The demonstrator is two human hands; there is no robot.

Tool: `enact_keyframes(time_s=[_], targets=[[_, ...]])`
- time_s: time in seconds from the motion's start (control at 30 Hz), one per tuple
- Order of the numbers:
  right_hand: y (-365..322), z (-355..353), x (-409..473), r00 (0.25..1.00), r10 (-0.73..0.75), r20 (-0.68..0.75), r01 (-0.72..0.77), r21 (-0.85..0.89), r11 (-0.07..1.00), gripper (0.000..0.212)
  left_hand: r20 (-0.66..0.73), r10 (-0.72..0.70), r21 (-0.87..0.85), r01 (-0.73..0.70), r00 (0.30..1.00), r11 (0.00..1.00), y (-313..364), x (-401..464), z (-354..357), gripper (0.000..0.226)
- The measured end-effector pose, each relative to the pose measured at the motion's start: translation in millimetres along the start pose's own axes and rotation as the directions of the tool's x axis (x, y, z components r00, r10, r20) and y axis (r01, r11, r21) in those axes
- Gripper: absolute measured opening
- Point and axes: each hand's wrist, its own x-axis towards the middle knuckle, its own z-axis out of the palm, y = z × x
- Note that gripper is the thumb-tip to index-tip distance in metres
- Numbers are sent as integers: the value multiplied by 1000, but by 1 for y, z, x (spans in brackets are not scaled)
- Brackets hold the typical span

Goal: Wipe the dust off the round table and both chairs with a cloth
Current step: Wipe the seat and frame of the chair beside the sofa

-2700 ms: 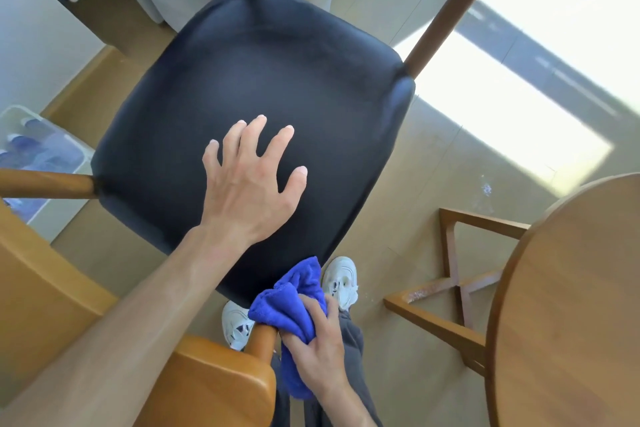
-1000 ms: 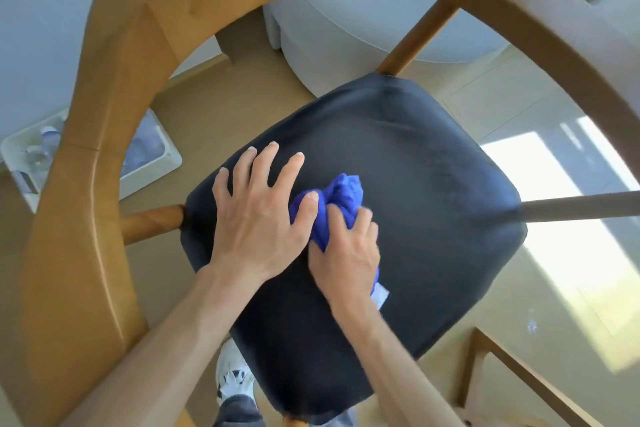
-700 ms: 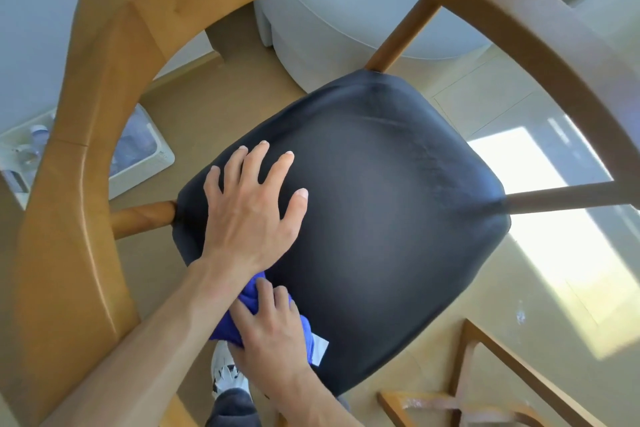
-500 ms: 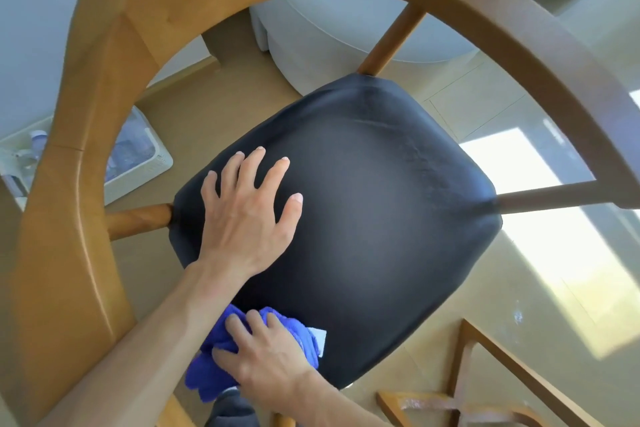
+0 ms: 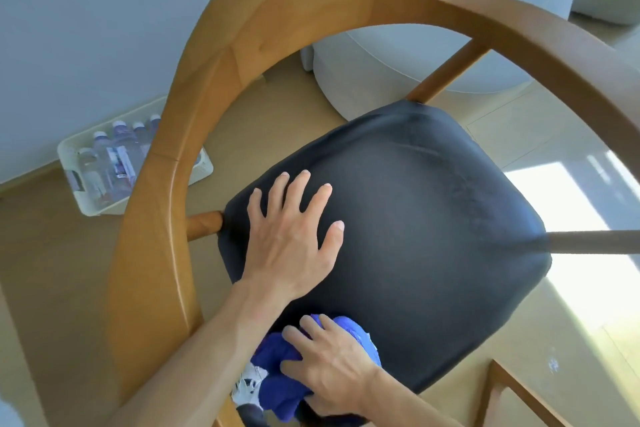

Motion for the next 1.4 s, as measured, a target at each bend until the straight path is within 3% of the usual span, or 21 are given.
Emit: enact_keyframes(time_s=[0.13,0.23,0.3,0.37,0.43,0.57,0.7,0.77,0.8,0.97,1.23,1.3,1.4], targets=[[34,-21,33,986,94,-138,-86,57,995,35,7,27,-21,-27,1000,999,5,2,0,66],[59,-42,55,892,359,-276,-283,278,918,50,10,18,-2,-18,1000,1000,4,5,0,68],[83,-57,70,816,474,-331,-367,336,867,39,6,29,19,-29,1000,999,5,8,0,64],[112,-68,82,779,540,-319,-466,283,838,22,-10,57,20,-57,998,998,6,11,0,59],[145,-77,84,713,622,-325,-582,221,783,27,-30,72,14,-72,997,997,5,14,1,59],[221,-103,59,366,882,-295,-808,369,459,36,-52,68,-8,-68,996,998,2,15,1,60],[280,-118,16,47,982,-184,-839,526,139,36,-80,73,-77,-79,994,994,7,15,-1,60],[292,-119,12,-72,985,-154,-821,570,29,36,-98,86,-94,-96,991,991,10,15,-1,59],[293,-119,18,-88,983,-161,-825,564,18,37,-109,92,-99,-103,990,990,11,15,-1,59],[287,-126,59,77,950,-301,-900,389,196,39,-127,94,-135,-111,987,985,15,13,-1,58],[285,-128,70,173,923,-345,-931,250,268,40,-141,71,-178,-96,987,979,17,12,-6,59],[277,-128,84,260,895,-363,-920,188,343,40,-142,66,-184,-91,988,979,17,13,-6,59],[256,-131,123,472,819,-325,-859,40,511,41,-134,60,-183,-84,989,980,16,14,-6,58]])
